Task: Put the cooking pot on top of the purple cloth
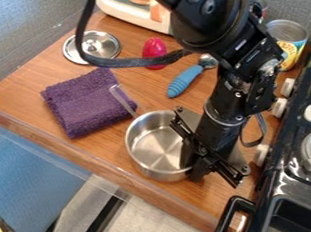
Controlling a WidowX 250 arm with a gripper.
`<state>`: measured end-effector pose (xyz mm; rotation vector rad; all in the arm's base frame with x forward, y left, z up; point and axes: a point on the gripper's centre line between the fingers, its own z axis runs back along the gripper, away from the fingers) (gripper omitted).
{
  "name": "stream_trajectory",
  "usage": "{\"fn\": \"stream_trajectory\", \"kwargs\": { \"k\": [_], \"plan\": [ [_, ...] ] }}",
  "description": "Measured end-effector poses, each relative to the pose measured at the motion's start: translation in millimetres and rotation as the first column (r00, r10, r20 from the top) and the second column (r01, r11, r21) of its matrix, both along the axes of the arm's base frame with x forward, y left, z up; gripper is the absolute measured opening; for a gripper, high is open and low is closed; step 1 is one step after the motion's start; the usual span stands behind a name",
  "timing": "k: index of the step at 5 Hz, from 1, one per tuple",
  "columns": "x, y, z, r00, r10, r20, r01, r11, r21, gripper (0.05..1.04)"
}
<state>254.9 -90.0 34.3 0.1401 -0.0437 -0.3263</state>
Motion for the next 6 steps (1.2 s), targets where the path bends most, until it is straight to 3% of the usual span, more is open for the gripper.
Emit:
{"fn": "stream_trajectory", "kwargs": {
  "k": [1, 2, 3, 5, 6],
  "plan": [
    [-0.2, -5.2, 14.7, 1.0, -0.009, 0.027, 0.01, 0.999, -0.045, 0.083],
    [1.0, -4.3, 45.6, 0.996, 0.016, 0.083, -0.007, 0.994, -0.107, 0.081],
    [4.4, 23.2, 66.9, 0.99, 0.08, 0.116, -0.064, 0.989, -0.131, 0.081],
    [7.3, 107.7, 32.5, 0.975, 0.222, 0.032, -0.221, 0.975, -0.021, 0.081],
    [15.0, 130.9, 25.3, 0.965, 0.262, 0.023, -0.262, 0.965, 0.013, 0.081]
  ]
}}
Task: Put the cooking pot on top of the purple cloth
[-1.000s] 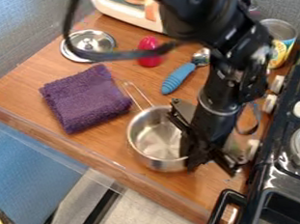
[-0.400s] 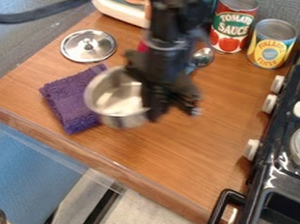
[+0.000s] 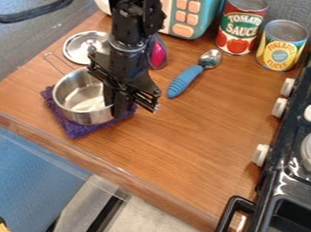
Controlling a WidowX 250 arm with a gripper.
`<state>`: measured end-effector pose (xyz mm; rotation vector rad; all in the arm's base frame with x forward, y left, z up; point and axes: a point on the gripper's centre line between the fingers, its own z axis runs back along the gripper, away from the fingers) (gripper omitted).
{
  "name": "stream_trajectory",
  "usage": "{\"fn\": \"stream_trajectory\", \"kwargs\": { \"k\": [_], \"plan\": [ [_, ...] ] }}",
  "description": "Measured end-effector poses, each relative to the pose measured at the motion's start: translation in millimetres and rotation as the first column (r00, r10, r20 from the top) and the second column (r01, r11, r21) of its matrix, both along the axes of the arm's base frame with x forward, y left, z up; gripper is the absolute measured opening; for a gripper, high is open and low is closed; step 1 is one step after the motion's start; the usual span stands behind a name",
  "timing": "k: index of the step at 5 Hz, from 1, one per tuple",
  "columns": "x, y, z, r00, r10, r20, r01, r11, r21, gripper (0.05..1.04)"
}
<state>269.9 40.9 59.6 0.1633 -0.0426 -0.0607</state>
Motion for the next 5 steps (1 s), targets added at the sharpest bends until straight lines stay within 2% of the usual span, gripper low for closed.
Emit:
{"fn": "stream_trajectory", "kwargs": {
  "k": [2, 3, 4, 5],
  "plan": [
    [8.0, 8.9, -6.7, 1.0, 0.017, -0.017, -0.017, 1.0, 0.02, 0.097],
    [6.6, 8.9, -10.6, 0.999, 0.005, -0.037, -0.004, 1.0, 0.017, 0.282],
    [4.1, 1.2, 3.8, 0.999, -0.032, -0.021, 0.031, 0.999, -0.028, 0.565],
    [0.1, -1.8, 23.1, 0.999, -0.051, 0.014, 0.052, 0.996, -0.078, 0.867]
  ]
}}
